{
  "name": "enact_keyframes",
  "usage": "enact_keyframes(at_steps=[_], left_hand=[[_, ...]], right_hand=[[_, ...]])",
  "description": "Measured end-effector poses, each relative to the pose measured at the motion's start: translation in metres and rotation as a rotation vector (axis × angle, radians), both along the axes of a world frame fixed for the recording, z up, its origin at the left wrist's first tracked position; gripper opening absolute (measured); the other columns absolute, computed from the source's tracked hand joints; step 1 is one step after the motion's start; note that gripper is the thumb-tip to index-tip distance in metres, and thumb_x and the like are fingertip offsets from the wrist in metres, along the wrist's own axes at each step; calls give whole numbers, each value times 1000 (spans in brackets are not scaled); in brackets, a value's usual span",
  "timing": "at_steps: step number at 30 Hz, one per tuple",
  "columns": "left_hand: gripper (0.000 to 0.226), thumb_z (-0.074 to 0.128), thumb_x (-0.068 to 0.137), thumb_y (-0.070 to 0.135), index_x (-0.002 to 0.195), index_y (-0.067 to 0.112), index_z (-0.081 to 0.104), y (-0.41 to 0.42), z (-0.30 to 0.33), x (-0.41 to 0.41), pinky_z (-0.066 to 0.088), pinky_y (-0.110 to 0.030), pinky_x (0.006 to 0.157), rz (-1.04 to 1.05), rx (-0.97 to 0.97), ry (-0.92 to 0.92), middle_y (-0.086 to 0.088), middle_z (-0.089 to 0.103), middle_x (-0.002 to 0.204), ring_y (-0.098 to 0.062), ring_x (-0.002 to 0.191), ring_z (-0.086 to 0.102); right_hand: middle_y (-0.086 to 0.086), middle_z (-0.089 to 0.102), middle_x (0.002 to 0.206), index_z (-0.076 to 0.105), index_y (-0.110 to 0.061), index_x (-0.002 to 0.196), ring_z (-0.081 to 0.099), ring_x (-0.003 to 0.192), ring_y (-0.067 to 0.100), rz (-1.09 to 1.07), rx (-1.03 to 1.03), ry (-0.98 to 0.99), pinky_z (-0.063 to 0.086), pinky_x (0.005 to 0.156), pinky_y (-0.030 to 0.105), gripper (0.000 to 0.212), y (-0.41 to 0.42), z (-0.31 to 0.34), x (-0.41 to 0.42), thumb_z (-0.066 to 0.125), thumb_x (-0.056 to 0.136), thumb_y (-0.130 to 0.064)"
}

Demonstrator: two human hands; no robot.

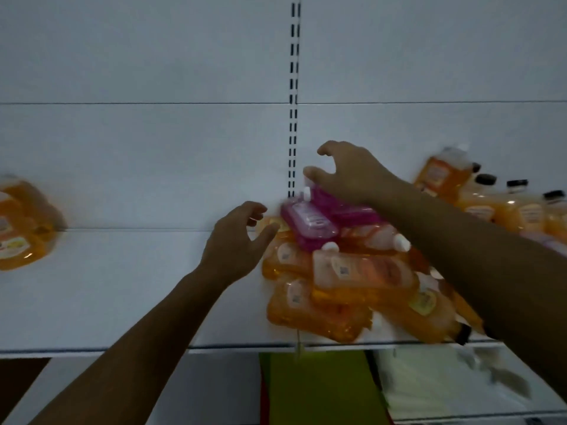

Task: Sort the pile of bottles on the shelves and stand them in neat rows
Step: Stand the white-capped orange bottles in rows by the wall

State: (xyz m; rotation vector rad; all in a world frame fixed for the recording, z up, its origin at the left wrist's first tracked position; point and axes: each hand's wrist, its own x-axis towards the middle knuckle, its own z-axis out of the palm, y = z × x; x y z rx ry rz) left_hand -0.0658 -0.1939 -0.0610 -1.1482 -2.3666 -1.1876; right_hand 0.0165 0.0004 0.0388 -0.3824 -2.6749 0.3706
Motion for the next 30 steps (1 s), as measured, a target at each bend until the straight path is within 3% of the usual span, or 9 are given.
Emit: enact_keyframes(at_steps=[5,8,11,13,16,19,24,27,30], left_hand=[[41,61,89,42,123,20,56,53,14,46,34,-6,69,-152,-35,-53,13,56,110,-5,98,54],[44,60,88,46,126,24,54,69,15,63,36,-6,70,-278,-67,-75,17,54,108,-1,99,53],[57,60,86,52,135,27,46,80,10,69,46,-21,82,-364,-210,-97,8,58,124,-5,106,53],[65,57,83,62,138,30,42,83,9,70,48,-34,92,-390,-349,-32,5,55,132,-11,115,53],[85,49,72,81,142,36,31,89,11,75,39,-43,104,-403,-644,147,3,51,139,-20,126,47],[99,54,68,82,148,34,19,96,5,78,23,-46,112,-367,-883,296,0,41,147,-24,134,37],[93,63,69,73,145,33,27,93,4,77,28,-42,111,-369,-761,282,2,47,141,-21,129,43],[93,67,67,70,144,32,32,80,4,75,38,-41,103,-329,-602,215,1,53,135,-21,123,48],[89,75,65,64,138,28,41,61,12,69,50,-36,87,-288,-399,51,4,56,120,-17,108,54]], right_hand=[[7,47,142,43,-16,138,47,126,25,-115,-12,-42,39,97,35,58,47,-3,63,53,93,-51],[9,51,138,45,-15,136,50,120,25,-114,-6,-115,40,88,31,54,57,-11,86,52,94,-48],[8,54,134,46,-15,135,53,113,23,-102,-27,-147,42,82,26,50,61,-19,99,53,95,-44],[7,58,125,49,-15,132,53,99,16,-67,-51,-144,38,68,18,45,59,-24,104,55,95,-41],[1,60,118,53,-16,128,51,96,10,-12,-50,-142,38,73,20,41,57,-33,109,57,94,-37],[-6,58,110,53,-20,127,56,102,12,16,-49,-152,38,78,24,39,55,-44,111,59,92,-37],[-2,62,118,54,-20,130,57,103,14,52,-66,-137,39,78,22,40,50,-54,108,56,94,-38],[-4,61,111,57,-17,125,56,100,13,60,-141,-104,43,75,21,37,48,-51,103,55,95,-39],[-3,63,107,62,-18,117,59,98,16,51,-304,-68,51,86,36,40,43,-46,90,48,95,-49]])
